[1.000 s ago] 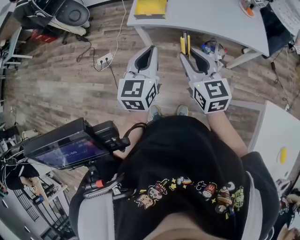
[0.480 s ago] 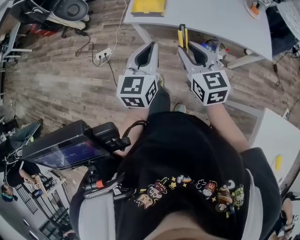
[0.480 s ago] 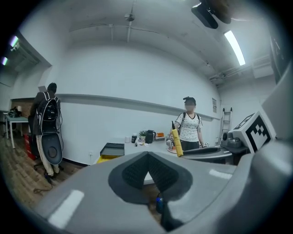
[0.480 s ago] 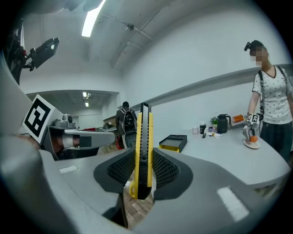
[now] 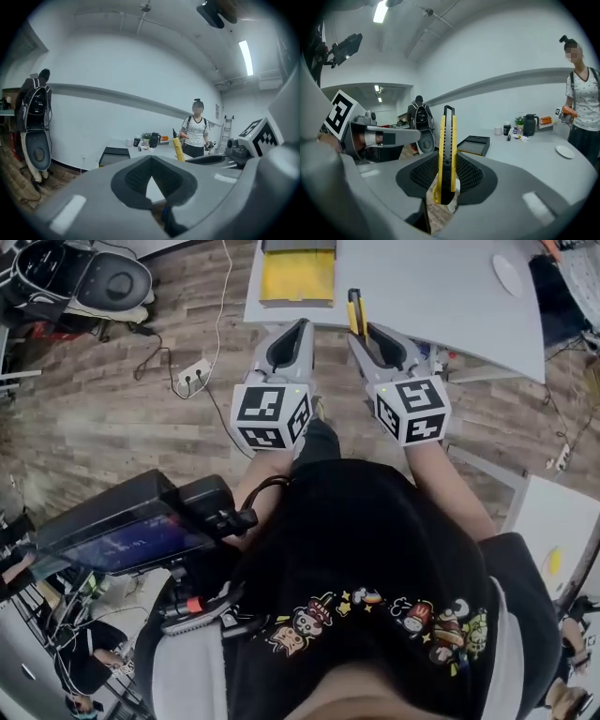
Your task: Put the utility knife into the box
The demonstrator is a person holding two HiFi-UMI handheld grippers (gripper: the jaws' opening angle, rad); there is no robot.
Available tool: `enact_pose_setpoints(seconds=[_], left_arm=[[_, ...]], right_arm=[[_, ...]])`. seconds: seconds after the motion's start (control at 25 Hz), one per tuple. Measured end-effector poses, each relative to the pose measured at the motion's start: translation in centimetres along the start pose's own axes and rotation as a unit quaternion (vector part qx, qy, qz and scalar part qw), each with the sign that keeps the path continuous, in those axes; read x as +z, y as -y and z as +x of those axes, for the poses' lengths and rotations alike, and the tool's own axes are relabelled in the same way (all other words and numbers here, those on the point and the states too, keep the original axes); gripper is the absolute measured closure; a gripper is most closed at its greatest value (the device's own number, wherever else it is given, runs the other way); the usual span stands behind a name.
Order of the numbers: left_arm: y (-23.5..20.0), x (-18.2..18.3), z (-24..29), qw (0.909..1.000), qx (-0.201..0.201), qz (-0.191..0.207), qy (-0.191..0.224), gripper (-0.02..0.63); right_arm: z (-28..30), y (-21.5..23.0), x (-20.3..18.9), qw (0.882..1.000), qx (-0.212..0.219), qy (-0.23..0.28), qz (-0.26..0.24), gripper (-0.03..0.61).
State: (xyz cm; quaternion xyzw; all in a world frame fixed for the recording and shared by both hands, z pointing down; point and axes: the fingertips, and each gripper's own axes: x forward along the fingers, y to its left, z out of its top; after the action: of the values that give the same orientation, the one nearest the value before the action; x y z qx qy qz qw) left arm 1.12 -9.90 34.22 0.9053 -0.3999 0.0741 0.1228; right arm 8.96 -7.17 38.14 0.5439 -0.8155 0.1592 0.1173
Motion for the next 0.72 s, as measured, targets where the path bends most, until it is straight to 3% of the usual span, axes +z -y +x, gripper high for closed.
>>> enact_pose_setpoints(seconds=[0.16,0.32,0.48,0.72], left_arm=[[-5.5,0.6,4.1,0.9995,-0.027,0.0,-0.014,0.612],[-7.3,0.4,5.5,0.9992,-0.035,-0.002,-0.022,0.612],[-7.6,-0.3,5.7,0.9992,-0.027,-0.009,-0.027,0.612],[-11.7,-2.4,9.0,0.9987,0.012,-0.016,-0.046,0.612]], right_arm=[[6.6,0.8,1.1,1.0,-0.018,-0.015,0.01,0.437],[9.1,1.2,0.7,0.999,-0.032,-0.028,0.021,0.437],[10.6,1.9,0.1,0.999,-0.03,-0.036,0.012,0.437],[18.2,5.0,-1.2,0.998,-0.013,-0.068,-0.009,0.437]])
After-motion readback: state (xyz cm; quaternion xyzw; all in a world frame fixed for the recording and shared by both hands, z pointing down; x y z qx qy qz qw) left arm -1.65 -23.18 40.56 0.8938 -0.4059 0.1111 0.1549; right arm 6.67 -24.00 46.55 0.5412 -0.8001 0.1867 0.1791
